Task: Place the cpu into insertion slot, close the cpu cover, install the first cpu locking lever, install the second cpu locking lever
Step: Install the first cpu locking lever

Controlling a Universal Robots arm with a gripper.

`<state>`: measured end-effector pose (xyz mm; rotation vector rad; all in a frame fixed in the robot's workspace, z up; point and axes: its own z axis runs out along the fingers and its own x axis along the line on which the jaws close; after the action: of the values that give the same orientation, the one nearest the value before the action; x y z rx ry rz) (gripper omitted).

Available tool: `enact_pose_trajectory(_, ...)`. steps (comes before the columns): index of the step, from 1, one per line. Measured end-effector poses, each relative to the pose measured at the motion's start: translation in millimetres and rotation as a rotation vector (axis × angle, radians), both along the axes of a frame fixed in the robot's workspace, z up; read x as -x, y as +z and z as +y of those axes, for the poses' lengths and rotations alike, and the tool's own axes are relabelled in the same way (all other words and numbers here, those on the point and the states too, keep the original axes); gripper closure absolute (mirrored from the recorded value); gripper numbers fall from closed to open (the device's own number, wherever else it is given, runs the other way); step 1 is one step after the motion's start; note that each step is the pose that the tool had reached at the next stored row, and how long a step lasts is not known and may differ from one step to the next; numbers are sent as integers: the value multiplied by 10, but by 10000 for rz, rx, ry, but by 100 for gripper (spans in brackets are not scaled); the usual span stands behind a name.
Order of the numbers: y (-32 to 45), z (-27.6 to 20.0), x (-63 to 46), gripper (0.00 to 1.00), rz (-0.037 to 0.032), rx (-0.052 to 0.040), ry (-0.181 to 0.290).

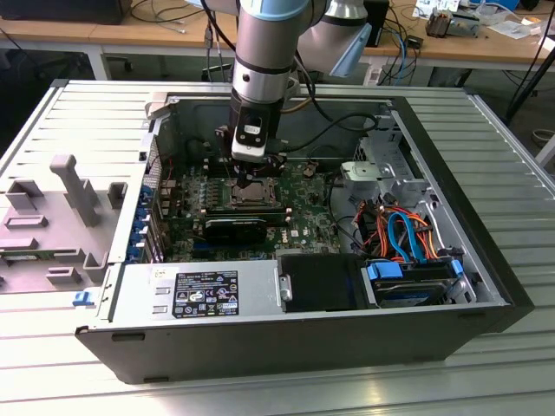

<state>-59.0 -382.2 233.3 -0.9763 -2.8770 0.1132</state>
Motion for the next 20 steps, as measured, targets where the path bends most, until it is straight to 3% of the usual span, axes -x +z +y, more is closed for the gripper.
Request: enact_pose_trajectory(20,0,0,0,89,0,0,256)
